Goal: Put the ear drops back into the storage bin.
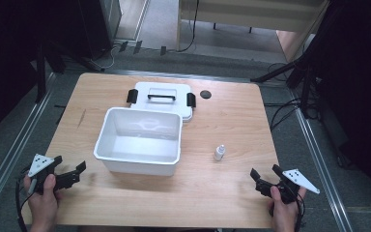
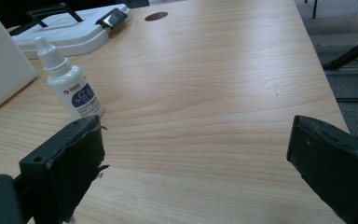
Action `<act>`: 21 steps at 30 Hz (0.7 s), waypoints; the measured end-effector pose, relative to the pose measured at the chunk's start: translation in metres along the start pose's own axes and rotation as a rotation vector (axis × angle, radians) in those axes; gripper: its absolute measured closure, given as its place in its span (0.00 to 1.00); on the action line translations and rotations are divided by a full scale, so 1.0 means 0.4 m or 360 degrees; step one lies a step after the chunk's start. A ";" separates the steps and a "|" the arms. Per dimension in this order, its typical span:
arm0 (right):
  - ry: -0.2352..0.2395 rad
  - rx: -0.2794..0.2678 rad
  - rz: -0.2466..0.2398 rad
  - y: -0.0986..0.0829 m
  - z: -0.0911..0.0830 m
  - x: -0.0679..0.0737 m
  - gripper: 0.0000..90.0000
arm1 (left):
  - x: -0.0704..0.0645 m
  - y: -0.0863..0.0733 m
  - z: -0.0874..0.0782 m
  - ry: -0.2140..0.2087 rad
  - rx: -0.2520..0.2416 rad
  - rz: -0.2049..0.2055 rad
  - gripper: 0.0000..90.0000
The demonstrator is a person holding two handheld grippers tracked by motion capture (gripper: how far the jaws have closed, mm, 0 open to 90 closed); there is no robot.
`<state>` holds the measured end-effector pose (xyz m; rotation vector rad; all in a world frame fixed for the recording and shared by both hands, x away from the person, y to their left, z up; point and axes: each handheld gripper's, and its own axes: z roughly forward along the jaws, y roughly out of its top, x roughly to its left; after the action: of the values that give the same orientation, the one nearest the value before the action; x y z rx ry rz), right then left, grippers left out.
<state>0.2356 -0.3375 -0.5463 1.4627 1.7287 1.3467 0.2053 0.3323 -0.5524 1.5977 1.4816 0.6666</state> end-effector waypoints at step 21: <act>0.0007 0.0184 -0.0088 0.026 -0.012 0.022 0.04 | 0.001 0.001 0.000 0.0002 -0.0002 -0.0007 0.09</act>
<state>0.2336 -0.3317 -0.5333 1.4628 1.8639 1.2404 0.2056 0.3327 -0.5523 1.5932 1.4849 0.6659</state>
